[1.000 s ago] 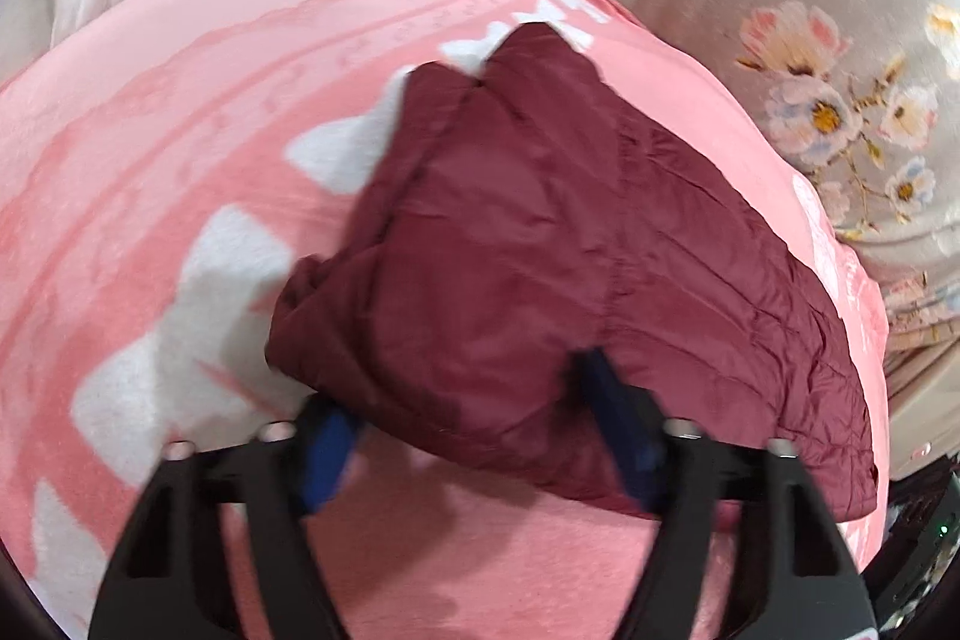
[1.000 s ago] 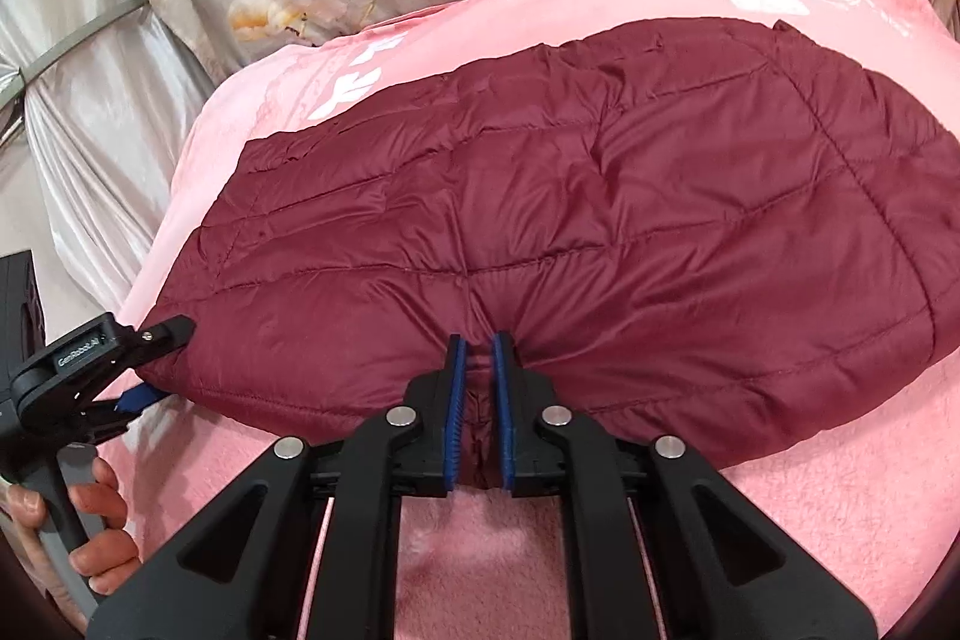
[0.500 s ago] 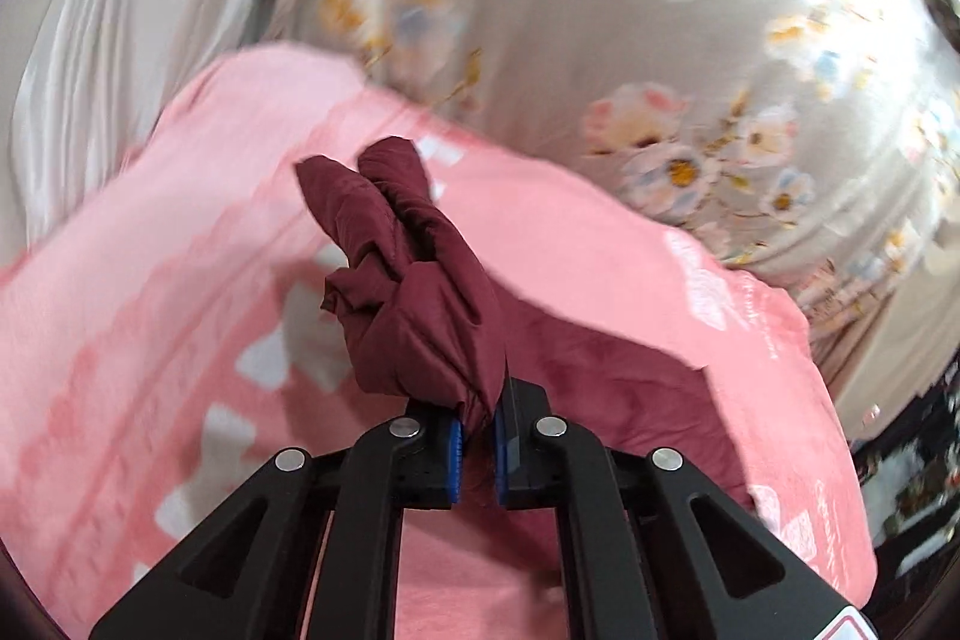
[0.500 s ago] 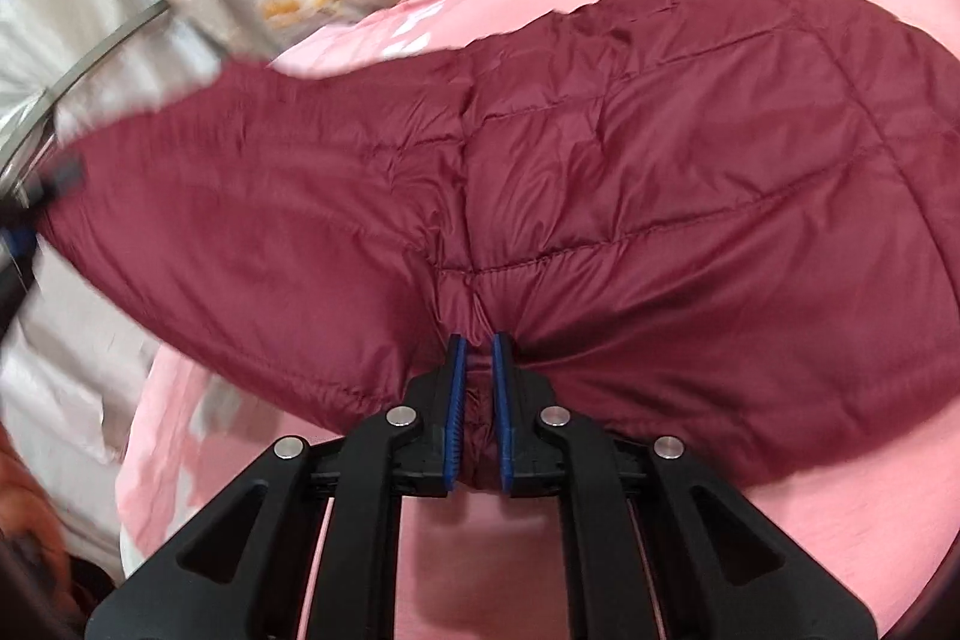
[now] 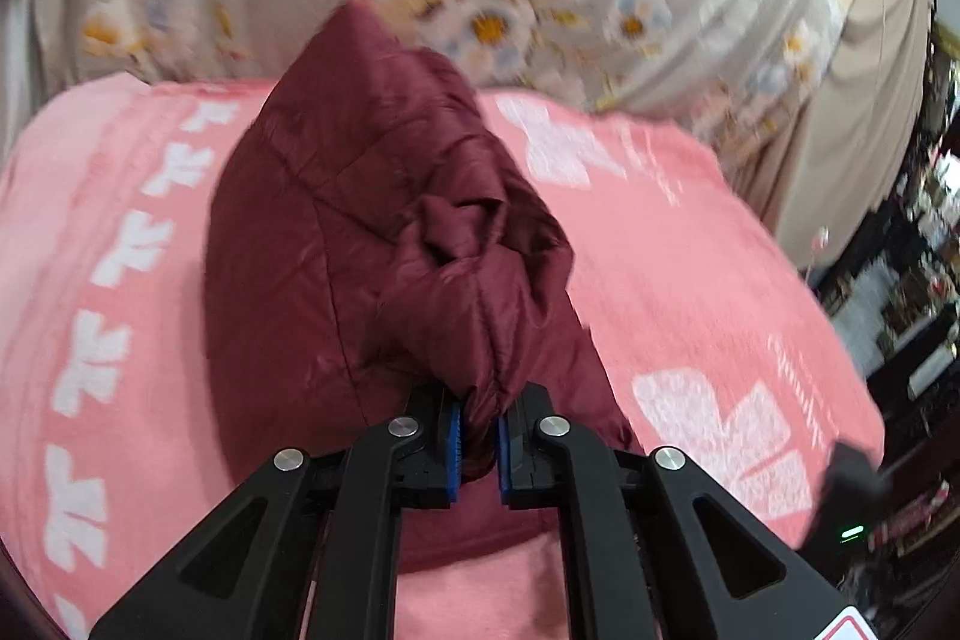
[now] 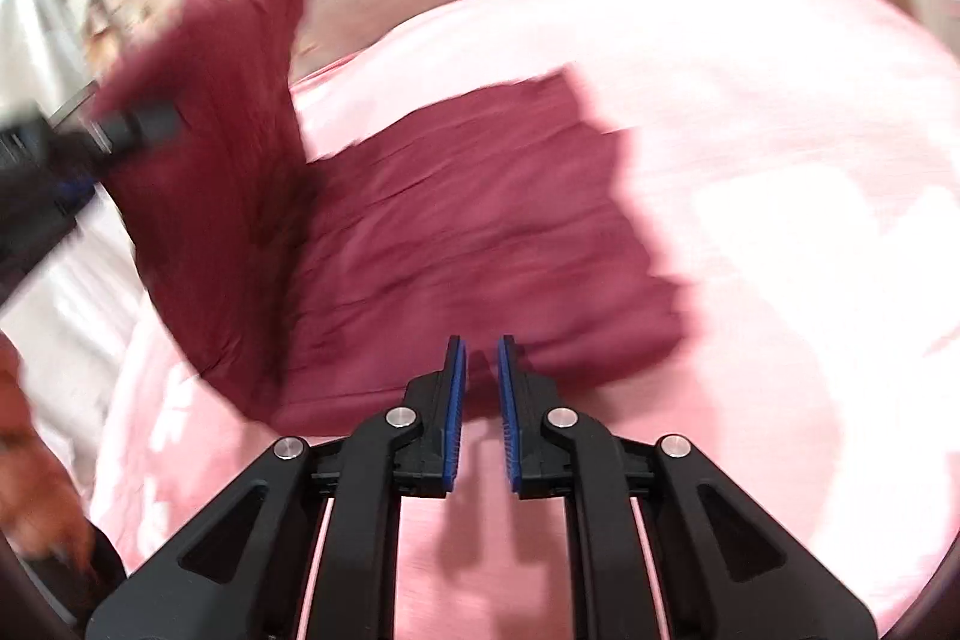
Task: Fold large clothes
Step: 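Lift the jacket edge with both tools and fold it over the bundle, then grasp the end of the jacket bundle with both tools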
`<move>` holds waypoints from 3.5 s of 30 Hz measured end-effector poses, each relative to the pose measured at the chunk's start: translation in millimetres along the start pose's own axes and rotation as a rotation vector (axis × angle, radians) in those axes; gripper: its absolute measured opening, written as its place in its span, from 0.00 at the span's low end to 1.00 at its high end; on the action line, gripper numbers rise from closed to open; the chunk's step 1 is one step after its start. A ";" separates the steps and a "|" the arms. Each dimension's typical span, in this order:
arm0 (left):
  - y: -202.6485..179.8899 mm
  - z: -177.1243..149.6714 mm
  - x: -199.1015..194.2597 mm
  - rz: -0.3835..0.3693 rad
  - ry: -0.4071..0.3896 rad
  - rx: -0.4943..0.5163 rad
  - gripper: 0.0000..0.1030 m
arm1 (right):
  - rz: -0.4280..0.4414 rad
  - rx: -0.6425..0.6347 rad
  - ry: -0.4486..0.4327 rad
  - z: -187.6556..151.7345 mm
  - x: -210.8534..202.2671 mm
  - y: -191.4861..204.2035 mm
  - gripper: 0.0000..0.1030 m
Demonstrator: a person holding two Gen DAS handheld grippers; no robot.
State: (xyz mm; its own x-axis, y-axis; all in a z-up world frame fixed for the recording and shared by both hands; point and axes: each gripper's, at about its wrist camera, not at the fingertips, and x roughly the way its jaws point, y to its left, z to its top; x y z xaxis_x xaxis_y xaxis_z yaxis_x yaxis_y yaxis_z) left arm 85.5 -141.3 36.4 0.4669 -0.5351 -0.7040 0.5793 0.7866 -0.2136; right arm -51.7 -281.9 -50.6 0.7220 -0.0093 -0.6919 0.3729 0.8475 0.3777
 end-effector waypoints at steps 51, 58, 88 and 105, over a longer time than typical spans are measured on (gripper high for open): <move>62.3 -64.6 65.5 0.254 0.206 -0.106 0.70 | -0.154 -0.097 0.043 -3.8 52.4 -13.6 0.07; 61.1 -72.3 74.6 0.270 0.193 -0.087 0.72 | -0.212 -0.148 -0.006 -16.2 56.8 -0.8 0.08; 101.1 76.7 6.8 0.244 -0.006 -0.156 0.82 | 0.039 0.053 -0.194 153.1 -6.4 -3.4 0.58; 74.6 80.1 171.0 0.340 0.138 -0.115 0.85 | -0.161 -0.033 -0.015 147.7 147.2 -11.5 0.13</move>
State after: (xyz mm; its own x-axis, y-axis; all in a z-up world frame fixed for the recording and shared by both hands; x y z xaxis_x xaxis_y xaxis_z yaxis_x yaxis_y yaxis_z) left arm 262.1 -198.8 -45.7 0.5210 -0.1972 -0.8305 0.3241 0.9458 -0.0212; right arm 136.4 -371.4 -65.9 0.6633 -0.1544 -0.7322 0.4656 0.8512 0.2423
